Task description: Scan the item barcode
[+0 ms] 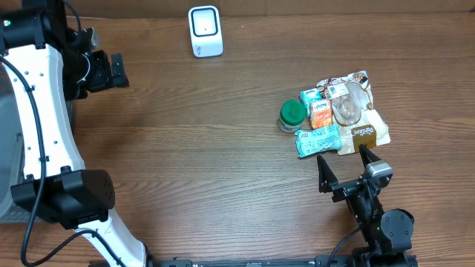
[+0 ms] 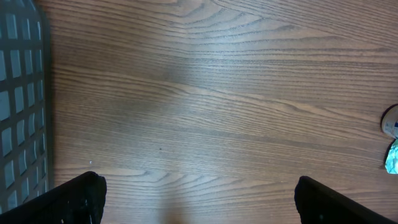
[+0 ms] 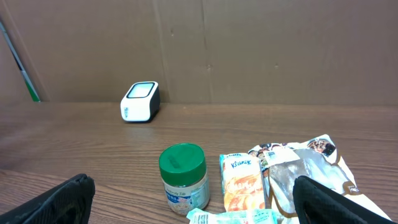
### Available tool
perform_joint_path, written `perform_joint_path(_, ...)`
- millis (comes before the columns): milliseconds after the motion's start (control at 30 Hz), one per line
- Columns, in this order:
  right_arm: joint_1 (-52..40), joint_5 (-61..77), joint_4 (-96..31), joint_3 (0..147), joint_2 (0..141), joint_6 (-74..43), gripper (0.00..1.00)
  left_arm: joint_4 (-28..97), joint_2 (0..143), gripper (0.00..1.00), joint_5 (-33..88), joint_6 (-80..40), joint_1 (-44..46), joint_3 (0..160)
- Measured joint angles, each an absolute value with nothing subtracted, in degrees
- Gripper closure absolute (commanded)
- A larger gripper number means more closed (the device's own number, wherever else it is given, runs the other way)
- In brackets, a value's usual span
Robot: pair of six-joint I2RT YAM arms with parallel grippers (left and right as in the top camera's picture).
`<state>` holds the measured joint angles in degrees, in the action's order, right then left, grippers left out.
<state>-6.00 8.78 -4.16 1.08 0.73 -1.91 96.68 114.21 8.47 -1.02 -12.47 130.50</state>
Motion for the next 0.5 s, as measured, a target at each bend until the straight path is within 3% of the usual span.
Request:
perform_joint_path(267,-6.0,8.8,-4.2,1.1,0.7,-1.9,0.0,94.0,112.0,0.0,8.4,-1.0,-11.9,127.8)
perform_joint_path(500,-6.0,8.8,-4.2,1.1,0.7,-1.9,0.0,87.2,95.9,0.0,8.3,-1.0,-7.8,110.7)
